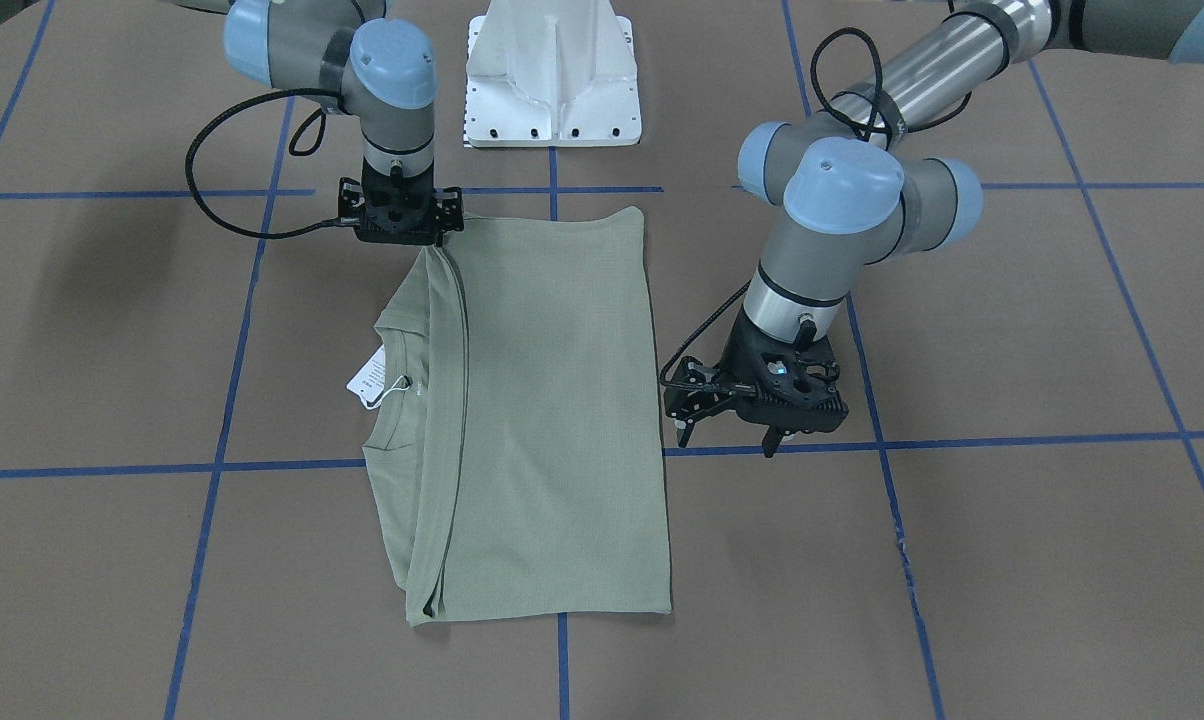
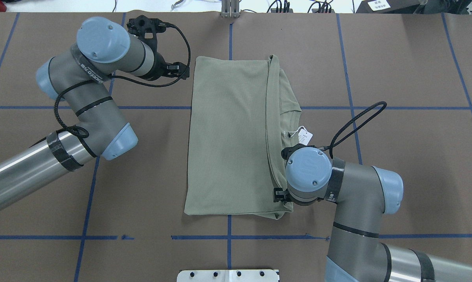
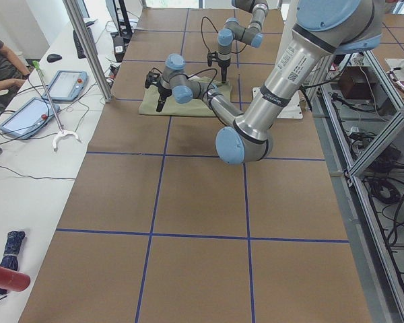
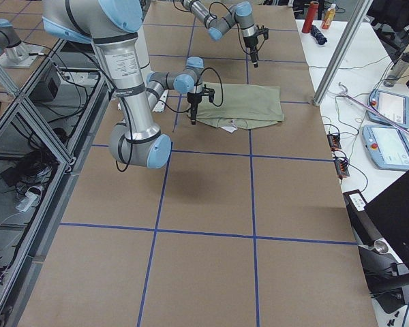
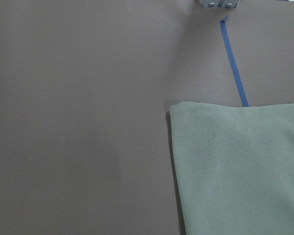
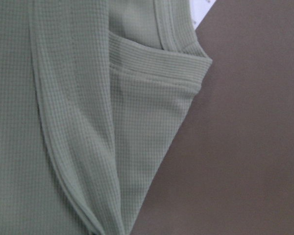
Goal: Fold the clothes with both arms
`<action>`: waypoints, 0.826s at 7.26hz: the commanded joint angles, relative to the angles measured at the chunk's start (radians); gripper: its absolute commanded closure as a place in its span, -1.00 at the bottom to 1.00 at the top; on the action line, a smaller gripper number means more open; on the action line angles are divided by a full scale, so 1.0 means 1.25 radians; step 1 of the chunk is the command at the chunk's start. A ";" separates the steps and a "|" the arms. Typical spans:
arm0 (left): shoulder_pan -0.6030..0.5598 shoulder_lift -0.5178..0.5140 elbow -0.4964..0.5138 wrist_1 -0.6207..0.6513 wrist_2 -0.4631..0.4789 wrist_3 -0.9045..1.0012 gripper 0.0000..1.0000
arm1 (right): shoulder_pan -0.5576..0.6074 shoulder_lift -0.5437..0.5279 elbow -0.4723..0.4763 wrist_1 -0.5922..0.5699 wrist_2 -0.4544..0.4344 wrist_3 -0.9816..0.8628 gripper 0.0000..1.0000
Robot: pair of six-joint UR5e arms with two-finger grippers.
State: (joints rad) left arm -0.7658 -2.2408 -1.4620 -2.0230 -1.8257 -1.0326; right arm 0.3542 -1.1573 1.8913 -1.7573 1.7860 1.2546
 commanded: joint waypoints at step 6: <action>0.010 0.001 -0.001 0.000 -0.001 0.001 -1.00 | 0.054 0.004 0.055 -0.010 0.003 -0.049 -1.00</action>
State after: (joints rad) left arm -0.7533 -2.2399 -1.4634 -2.0232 -1.8268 -1.0315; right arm 0.4035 -1.1839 1.9597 -1.7681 1.7939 1.2222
